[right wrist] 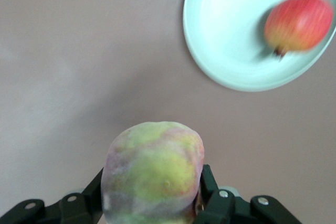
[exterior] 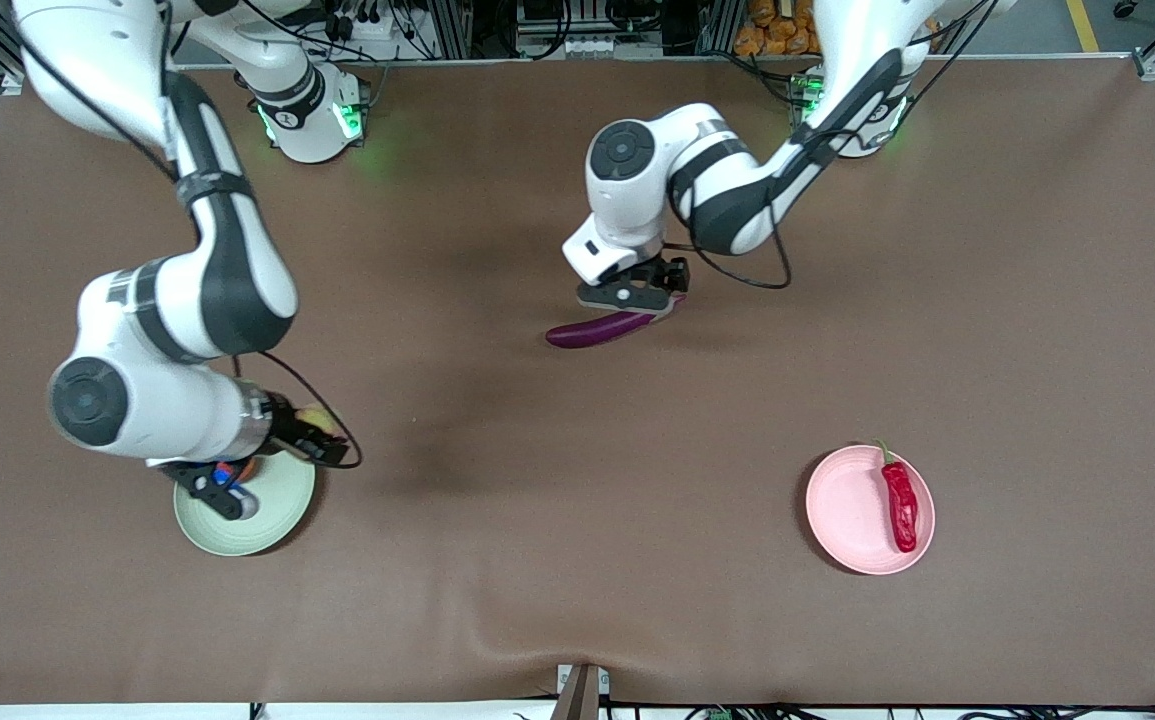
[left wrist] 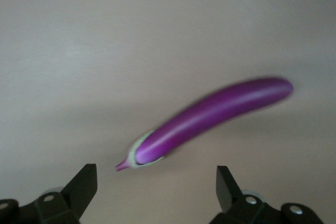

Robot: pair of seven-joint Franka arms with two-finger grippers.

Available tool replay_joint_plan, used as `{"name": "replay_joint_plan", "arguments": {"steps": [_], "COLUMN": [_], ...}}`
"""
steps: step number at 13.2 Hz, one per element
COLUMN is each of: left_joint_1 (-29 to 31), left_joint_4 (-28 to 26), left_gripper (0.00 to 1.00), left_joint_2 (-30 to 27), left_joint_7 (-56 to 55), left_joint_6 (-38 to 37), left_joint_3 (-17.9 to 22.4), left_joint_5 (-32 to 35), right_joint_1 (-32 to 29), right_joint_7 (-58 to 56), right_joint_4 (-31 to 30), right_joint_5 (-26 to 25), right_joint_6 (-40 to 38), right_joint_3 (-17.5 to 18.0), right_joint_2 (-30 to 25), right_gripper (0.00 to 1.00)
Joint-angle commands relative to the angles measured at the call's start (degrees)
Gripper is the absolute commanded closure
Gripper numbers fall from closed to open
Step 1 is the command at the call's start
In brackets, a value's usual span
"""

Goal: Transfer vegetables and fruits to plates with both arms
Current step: 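Carry the peach to the green plate while the left gripper grasps the eggplant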

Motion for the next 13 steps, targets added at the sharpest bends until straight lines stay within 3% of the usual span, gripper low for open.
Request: {"name": "replay_joint_plan", "arguments": {"steps": [1, 4, 7, 8, 9, 10, 11, 13], "left_joint_1": [0.2, 0.8, 0.6, 0.2, 0.1, 0.0, -0.1, -0.5], "left_joint_4": [2.9, 3.1, 6.3, 6.6, 6.5, 6.3, 6.1, 6.0], "left_gripper": [0.0, 0.0, 0.0, 0.0, 0.0, 0.0, 0.0, 0.0], "left_joint_2": [5.3, 9.5, 14.6, 14.6, 14.6, 14.7, 15.0, 15.5], "left_joint_7": [11.9, 21.7, 30.1, 31.0, 31.4, 31.4, 31.4, 33.4], "left_joint_6": [1.9, 7.3, 8.5, 8.5, 8.5, 8.5, 8.5, 8.5], "left_joint_3": [0.1, 1.2, 1.9, 1.9, 1.8, 1.8, 1.7, 1.7], "left_joint_5": [3.3, 5.5, 7.9, 7.5, 7.3, 7.2, 7.1, 7.1], "right_joint_1": [-4.3, -7.4, -9.5, -9.5, -9.5, -9.5, -9.6, -9.6], "right_joint_7": [-10.7, -20.5, -26.9, -27.0, -27.0, -27.0, -27.0, -26.9], "right_joint_4": [-5.0, -9.9, -10.3, -10.4, -10.4, -10.4, -10.5, -11.6], "right_joint_5": [0.2, -2.3, -2.4, -2.3, -2.3, -2.4, -2.4, -2.3], "right_joint_6": [8.6, 25.9, 31.9, 33.0, 34.0, 34.7, 34.4, 33.9], "right_joint_3": [1.0, 0.9, 1.0, 1.0, 1.0, 1.0, 1.0, 1.1], "right_joint_2": [0.6, 4.7, 7.8, 8.3, 9.0, 9.4, 9.3, 8.6], "right_gripper": [0.8, 0.78, 0.73, 0.66, 0.5, 0.15, 0.0, 0.0]}}
